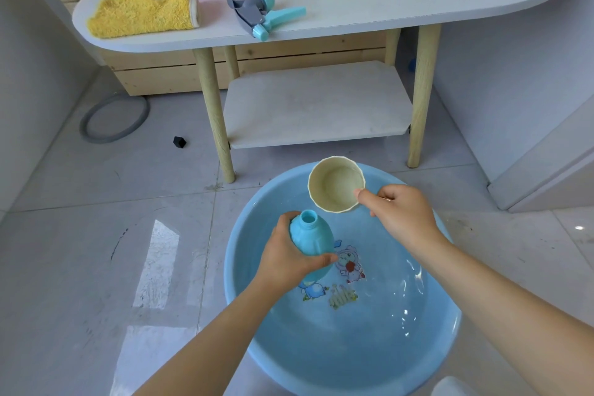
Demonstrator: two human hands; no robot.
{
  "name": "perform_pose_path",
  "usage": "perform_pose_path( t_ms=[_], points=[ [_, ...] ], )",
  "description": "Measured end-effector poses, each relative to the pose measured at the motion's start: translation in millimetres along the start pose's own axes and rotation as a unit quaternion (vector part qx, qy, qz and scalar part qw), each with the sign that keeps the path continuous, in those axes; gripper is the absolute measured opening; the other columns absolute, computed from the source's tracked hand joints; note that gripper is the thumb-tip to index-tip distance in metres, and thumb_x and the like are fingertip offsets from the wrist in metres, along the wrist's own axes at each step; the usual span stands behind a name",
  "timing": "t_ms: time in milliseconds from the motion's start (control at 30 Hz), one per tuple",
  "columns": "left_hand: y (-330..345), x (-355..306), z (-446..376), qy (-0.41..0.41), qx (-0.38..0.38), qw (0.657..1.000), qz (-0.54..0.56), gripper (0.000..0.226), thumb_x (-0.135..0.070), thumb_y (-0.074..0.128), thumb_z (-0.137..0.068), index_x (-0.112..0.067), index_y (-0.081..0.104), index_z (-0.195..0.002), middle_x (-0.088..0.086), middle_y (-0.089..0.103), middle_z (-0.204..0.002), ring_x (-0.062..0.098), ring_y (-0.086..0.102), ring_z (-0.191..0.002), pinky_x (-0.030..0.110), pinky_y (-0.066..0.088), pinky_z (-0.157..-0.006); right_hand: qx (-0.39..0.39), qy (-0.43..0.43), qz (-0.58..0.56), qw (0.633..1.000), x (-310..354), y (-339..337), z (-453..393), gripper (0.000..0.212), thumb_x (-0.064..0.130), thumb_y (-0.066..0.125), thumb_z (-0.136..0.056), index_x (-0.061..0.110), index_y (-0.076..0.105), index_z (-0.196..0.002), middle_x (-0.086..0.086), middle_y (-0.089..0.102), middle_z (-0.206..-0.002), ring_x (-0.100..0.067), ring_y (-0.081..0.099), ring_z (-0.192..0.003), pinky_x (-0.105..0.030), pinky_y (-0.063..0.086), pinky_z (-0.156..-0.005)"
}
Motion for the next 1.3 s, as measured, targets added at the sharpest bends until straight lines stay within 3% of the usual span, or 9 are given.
perform_pose_path(
  t_ms=[133, 300, 433, 533, 833, 1033, 1300],
  points=[
    [0.9, -2.3, 1.1, 0.007, 0.001, 1.0, -0.005, 0.08, -0.034, 0.09, -0.057, -0.039, 0.035, -0.115, -0.015, 0.052, -0.11, 0.01, 0.054, -0.099, 0.02, 0.048, -0.074, -0.034, -0.05, 0.004, 0.998, 9.3, -1.2, 4.5, 0.056, 0.043, 0.071, -0.074, 0.016, 0.028, -0.05, 0.006, 0.022, -0.043, -0.015, 0.024, -0.046, -0.029, 0.021, -0.05],
    [2.8, -5.4, 1.2, 0.015, 0.002, 1.0, -0.015, 0.08, -0.035, 0.089, -0.057, -0.039, 0.035, -0.115, -0.013, 0.052, -0.112, 0.01, 0.054, -0.1, 0.019, 0.047, -0.073, -0.063, -0.149, 0.023, 0.987, 24.4, -3.1, 10.0, 0.059, 0.045, 0.072, -0.072, 0.016, 0.027, -0.047, 0.003, 0.022, -0.043, -0.014, 0.022, -0.048, -0.028, 0.025, -0.057],
    [3.5, -4.7, -0.5, 0.009, 0.0, 1.0, -0.018, 0.082, -0.037, 0.089, -0.056, -0.04, 0.034, -0.116, -0.008, 0.052, -0.117, 0.014, 0.055, -0.103, 0.031, 0.053, -0.083, -0.099, -0.219, 0.075, 0.968, 34.4, -4.1, 15.0, 0.056, 0.056, 0.061, -0.066, 0.023, 0.021, -0.044, 0.001, 0.032, -0.039, -0.014, 0.028, -0.046, -0.03, 0.027, -0.069],
    [3.8, -5.4, 0.0, 0.01, 0.002, 1.0, -0.021, 0.081, -0.037, 0.089, -0.056, -0.04, 0.034, -0.116, -0.007, 0.052, -0.117, 0.014, 0.055, -0.103, 0.032, 0.053, -0.082, -0.118, -0.246, 0.102, 0.956, 38.1, -3.6, 16.8, 0.051, 0.063, 0.051, -0.065, 0.026, 0.023, -0.044, 0.007, 0.028, -0.038, -0.008, 0.036, -0.051, -0.029, 0.025, -0.072],
    [3.3, -4.1, 0.6, 0.012, 0.001, 1.0, -0.027, 0.082, -0.038, 0.089, -0.056, -0.039, 0.034, -0.116, -0.008, 0.052, -0.118, 0.014, 0.054, -0.103, 0.028, 0.05, -0.081, -0.148, -0.276, 0.123, 0.942, 43.8, -6.4, 18.9, 0.047, 0.062, 0.051, -0.068, 0.028, 0.026, -0.045, 0.013, 0.03, -0.039, -0.003, 0.036, -0.053, -0.027, 0.023, -0.071],
    [2.9, -2.4, 1.1, 0.007, 0.002, 1.0, -0.027, 0.082, -0.039, 0.089, -0.056, -0.04, 0.033, -0.116, -0.007, 0.052, -0.118, 0.014, 0.053, -0.103, 0.027, 0.048, -0.08, -0.158, -0.286, 0.134, 0.935, 46.2, -7.4, 19.7, 0.047, 0.06, 0.052, -0.068, 0.022, 0.036, -0.045, 0.012, 0.03, -0.04, -0.014, 0.039, -0.053, -0.028, 0.026, -0.072],
    [2.6, -1.9, 2.8, 0.003, 0.006, 1.0, -0.025, 0.081, -0.038, 0.089, -0.057, -0.038, 0.033, -0.117, -0.008, 0.052, -0.117, 0.014, 0.053, -0.102, 0.026, 0.048, -0.077, -0.17, -0.297, 0.148, 0.928, 47.1, -6.1, 20.0, 0.051, 0.059, 0.054, -0.069, 0.016, 0.045, -0.045, 0.01, 0.035, -0.041, -0.015, 0.04, -0.054, -0.028, 0.025, -0.073]
  ],
)
Point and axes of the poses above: each hand's wrist, its own z-axis away from the middle knuckle, its own y-axis out of the palm, x = y × z, the point moved 7 cm from there along -z, towards the middle knuckle
